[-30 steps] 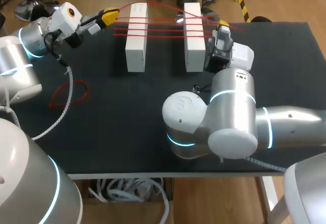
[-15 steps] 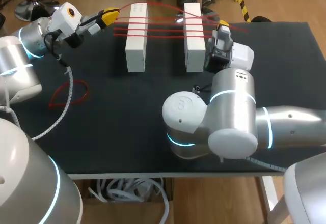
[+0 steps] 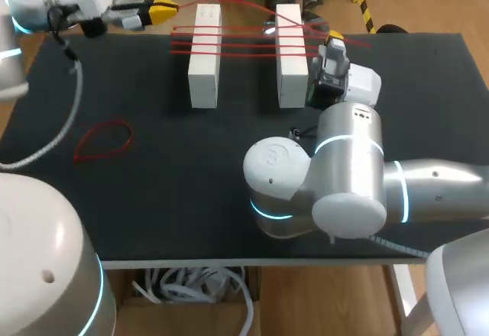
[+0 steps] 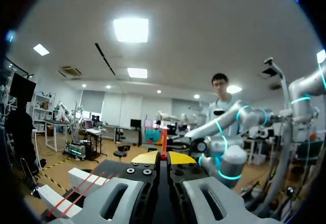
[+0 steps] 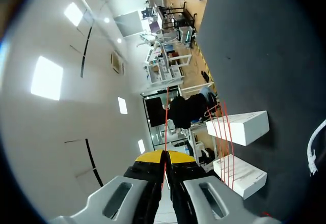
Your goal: Grab the tape and strap the tape.
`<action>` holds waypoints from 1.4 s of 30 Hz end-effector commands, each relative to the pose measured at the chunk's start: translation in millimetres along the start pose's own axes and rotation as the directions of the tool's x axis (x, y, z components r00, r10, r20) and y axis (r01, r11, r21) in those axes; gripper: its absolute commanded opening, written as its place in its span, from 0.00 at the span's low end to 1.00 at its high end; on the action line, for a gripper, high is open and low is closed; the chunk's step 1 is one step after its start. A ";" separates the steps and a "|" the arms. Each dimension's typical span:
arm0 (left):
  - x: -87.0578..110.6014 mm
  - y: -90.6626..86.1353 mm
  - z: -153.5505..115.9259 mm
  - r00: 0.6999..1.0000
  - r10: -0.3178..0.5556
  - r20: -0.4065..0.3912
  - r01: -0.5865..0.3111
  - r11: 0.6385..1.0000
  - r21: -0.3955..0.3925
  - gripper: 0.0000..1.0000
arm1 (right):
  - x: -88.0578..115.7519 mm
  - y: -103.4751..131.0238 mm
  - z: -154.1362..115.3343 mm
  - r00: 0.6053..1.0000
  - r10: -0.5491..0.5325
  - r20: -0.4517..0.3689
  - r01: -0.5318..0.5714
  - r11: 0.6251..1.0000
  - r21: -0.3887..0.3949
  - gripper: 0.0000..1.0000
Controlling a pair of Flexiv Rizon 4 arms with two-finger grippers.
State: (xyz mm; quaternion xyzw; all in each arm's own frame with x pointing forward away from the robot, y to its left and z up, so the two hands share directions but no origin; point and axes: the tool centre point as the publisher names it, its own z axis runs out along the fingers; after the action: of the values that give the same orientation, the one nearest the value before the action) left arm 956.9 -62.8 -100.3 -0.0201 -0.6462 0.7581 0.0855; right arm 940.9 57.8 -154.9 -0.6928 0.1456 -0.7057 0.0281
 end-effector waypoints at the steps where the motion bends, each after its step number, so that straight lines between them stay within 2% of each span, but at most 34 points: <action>1: 8.9 -13.4 4.6 0.996 -0.042 0.081 0.075 0.878 -0.472 0.00 | 2.5 1.7 0.7 1.000 -0.002 0.005 0.002 1.000 0.002 0.00; 4: 10.3 -16.0 5.9 0.992 -0.040 0.123 0.102 0.829 -0.549 0.00 | 2.5 1.7 0.7 1.000 -0.002 0.005 0.002 1.000 0.002 0.00; 6: 10.5 -16.4 7.0 0.988 -0.042 0.151 0.126 0.783 -0.609 0.00 | 2.5 1.7 0.7 1.000 -0.002 0.005 0.002 1.000 0.002 0.00; 7: 10.3 -16.0 7.9 0.986 -0.031 0.166 0.127 0.782 -0.610 0.00 | 2.5 1.7 0.7 1.000 -0.002 0.005 0.002 1.000 0.002 0.00; 8: 10.2 -16.0 8.7 0.983 -0.033 0.180 0.143 0.749 -0.646 0.00 | 2.5 1.7 0.7 1.000 -0.002 0.005 0.002 1.000 0.002 0.00; 10: 9.9 -16.1 10.3 0.981 -0.020 0.192 0.147 0.725 -0.673 0.00 | 2.5 1.7 0.7 1.000 -0.002 0.005 0.002 1.000 0.002 0.00; 11: 9.6 -16.2 11.3 0.981 -0.017 0.194 0.150 0.701 -0.697 0.00 | 2.5 1.7 0.7 1.000 -0.002 0.005 0.002 1.000 0.002 0.00; 12: 9.5 -16.1 11.4 0.979 -0.003 0.202 0.146 0.699 -0.700 0.00 | 2.5 1.7 0.7 1.000 -0.002 0.005 0.002 1.000 0.002 0.00; 13: 9.6 -15.3 10.5 0.979 0.001 0.202 0.149 0.671 -0.727 0.00 | 2.5 1.7 0.7 1.000 -0.002 0.005 0.002 1.000 0.002 0.00; 15: 10.0 -16.3 9.1 0.976 0.023 0.215 0.145 0.669 -0.729 0.00 | 2.5 1.7 0.7 1.000 -0.002 0.005 0.002 1.000 0.002 0.00; 16: 10.0 -16.7 8.2 0.977 0.023 0.210 0.148 0.638 -0.756 0.00 | 2.5 1.7 0.7 1.000 -0.002 0.005 0.002 1.000 0.002 0.00; 17: 10.0 -16.4 7.9 0.977 0.034 0.209 0.138 0.645 -0.751 0.00 | 2.5 1.7 0.7 1.000 -0.002 0.005 0.002 1.000 0.002 0.00; 19: 10.7 -17.3 6.0 0.978 0.047 0.205 0.134 0.614 -0.778 0.00 | 2.5 1.7 0.7 1.000 -0.002 0.005 0.002 1.000 0.002 0.00; 20: 11.6 -17.2 5.3 0.977 0.059 0.203 0.121 0.632 -0.765 0.00 | 2.5 1.7 0.7 1.000 -0.002 0.005 0.002 1.000 0.002 0.00; 22: 12.6 -16.6 4.4 0.980 0.064 0.190 0.115 0.596 -0.795 0.00 | 2.5 1.7 0.7 1.000 -0.002 0.005 0.002 1.000 0.002 0.00; 23: 13.3 -16.6 4.4 0.980 0.070 0.186 0.108 0.600 -0.793 0.00 | 2.5 1.7 0.7 1.000 -0.002 0.005 0.002 1.000 0.002 0.00; 24: 14.1 -16.3 4.4 0.981 0.068 0.180 0.112 0.560 -0.821 0.00 | 2.5 1.7 0.7 1.000 -0.002 0.005 0.002 1.000 0.002 0.00; 26: 14.4 -15.4 6.0 0.984 0.072 0.164 0.100 0.539 -0.836 0.00 | 2.5 1.7 0.7 1.000 -0.002 0.005 0.002 1.000 0.002 0.00; 27: 14.8 -15.4 7.6 0.986 0.067 0.155 0.102 0.500 -0.860 0.00 | 2.5 1.7 0.7 1.000 -0.002 0.005 0.002 1.000 0.002 0.00; 29: 15.4 -14.8 10.0 0.987 0.074 0.141 0.087 0.494 -0.865 0.00 | 2.5 1.7 0.7 1.000 -0.002 0.005 0.002 1.000 0.002 0.00; 30: 15.5 -14.4 11.8 0.989 0.073 0.131 0.084 0.457 -0.885 0.00 | 2.5 1.7 0.7 1.000 -0.002 0.005 0.002 1.000 0.002 0.00; 32: 15.9 -13.8 14.7 0.989 0.084 0.122 0.069 0.470 -0.880 0.00 | 2.5 1.7 0.7 1.000 -0.002 0.005 0.002 1.000 0.002 0.00; 33: 15.5 -12.3 17.3 0.991 0.081 0.110 0.066 0.424 -0.903 0.00 | 2.5 1.7 0.7 1.000 -0.002 0.005 0.002 1.000 0.002 0.00; 35: 15.3 -10.6 19.2 0.990 0.091 0.105 0.054 0.440 -0.896 0.00 | 2.5 1.7 0.7 1.000 -0.002 0.005 0.002 1.000 0.002 0.00; 36: 15.6 -9.7 20.6 0.991 0.091 0.102 0.057 0.405 -0.912 0.00 | 2.5 1.7 0.7 1.000 -0.002 0.005 0.002 1.000 0.002 0.00; 37: 15.5 -8.6 21.6 0.991 0.093 0.100 0.053 0.409 -0.911 0.00 | 2.5 1.7 0.7 1.000 -0.002 0.005 0.002 1.000 0.002 0.00; 38: 15.8 -8.4 21.8 0.990 0.101 0.102 0.049 0.428 -0.902 0.00 | 2.5 1.7 0.7 1.000 -0.002 0.005 0.002 1.000 0.002 0.00; 39: 16.3 -7.6 22.3 0.990 0.097 0.098 0.053 0.384 -0.922 0.00 | 2.5 1.7 0.7 1.000 -0.002 0.005 0.002 1.000 0.002 0.00; 40: 16.3 -6.2 23.1 0.991 0.098 0.092 0.047 0.389 -0.920 0.00 | 2.5 1.7 0.7 1.000 -0.002 0.005 0.002 1.000 0.002 0.00; 41: 16.8 -6.1 22.8 0.991 0.102 0.091 0.041 0.408 -0.912 0.00 | 2.5 1.7 0.7 1.000 -0.002 0.005 0.002 1.000 0.002 0.00; 42: 17.4 -6.1 22.3 0.991 0.100 0.088 0.044 0.378 -0.925 0.00 | 2.5 1.7 0.7 1.000 -0.002 0.005 0.002 1.000 0.002 0.00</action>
State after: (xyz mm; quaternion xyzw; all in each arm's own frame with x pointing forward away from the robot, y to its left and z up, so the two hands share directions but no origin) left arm 936.7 -78.9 -91.1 -0.0253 -0.9495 0.3128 0.0039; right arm 940.8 57.6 -155.0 -0.6928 0.1456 -0.7057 0.0282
